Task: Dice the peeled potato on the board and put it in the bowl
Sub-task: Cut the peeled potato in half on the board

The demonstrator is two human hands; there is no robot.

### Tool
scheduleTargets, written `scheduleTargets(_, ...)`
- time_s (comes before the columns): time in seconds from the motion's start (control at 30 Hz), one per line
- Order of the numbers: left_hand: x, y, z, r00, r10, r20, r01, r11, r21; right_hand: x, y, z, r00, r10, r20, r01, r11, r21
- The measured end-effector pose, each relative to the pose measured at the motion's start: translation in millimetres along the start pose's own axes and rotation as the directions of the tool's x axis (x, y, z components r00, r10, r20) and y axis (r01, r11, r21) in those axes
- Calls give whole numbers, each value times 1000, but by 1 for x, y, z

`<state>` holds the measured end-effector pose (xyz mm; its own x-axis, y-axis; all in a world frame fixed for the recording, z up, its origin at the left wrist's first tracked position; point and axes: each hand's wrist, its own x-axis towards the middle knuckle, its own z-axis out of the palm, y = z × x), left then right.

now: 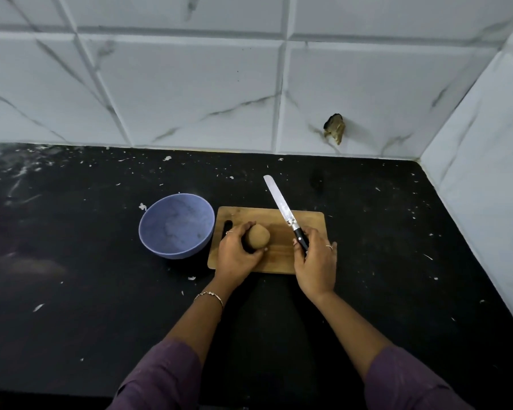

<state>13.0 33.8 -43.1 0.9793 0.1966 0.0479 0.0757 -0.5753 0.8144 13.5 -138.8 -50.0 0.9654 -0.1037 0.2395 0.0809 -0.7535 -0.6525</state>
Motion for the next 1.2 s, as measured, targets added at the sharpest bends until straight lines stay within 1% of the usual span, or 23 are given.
scheduleTargets(0.07, -1, -1, -1, 1000, 1, 3, -1, 1000, -2, 1, 1, 2, 999, 36, -10, -36, 999, -25)
scheduleTargets(0.2, -1, -2, -3, 1000, 14, 13, -14, 1000, -14, 3, 5, 2, 998, 64, -7, -64, 998, 12)
scheduleTargets(0.33, -4, -2, -3, 1000, 0, 28, 0, 1000, -11, 2, 4, 3, 998, 58, -20, -58, 998, -9)
scheduleTargets(0.63, -24, -4, 5, 1000, -8, -17, 6, 998, -62, -18, 2, -3, 998, 63, -8, -64, 998, -17)
scheduleTargets(0.8, -39, -5, 9, 999, -23, -27, 21, 997, -68, -34, 5, -9, 999, 41, -1, -41, 999, -15)
scheduleTargets(1.03, -51, -3, 6, 1000, 5, 10, -5, 1000, -14, -44, 9, -16, 999, 32, 29, -31, 999, -8)
scheduleTargets(1.13, -50, 5, 1, 998, 25, 50, -27, 999, 44, -49, 7, -18, 1000, 16, 23, -16, 999, -33)
scheduleTargets(1.2, -47, 9, -1, 996, 27, 87, -36, 994, 99, -53, 3, -20, 1000, -21, 11, 21, 998, -66)
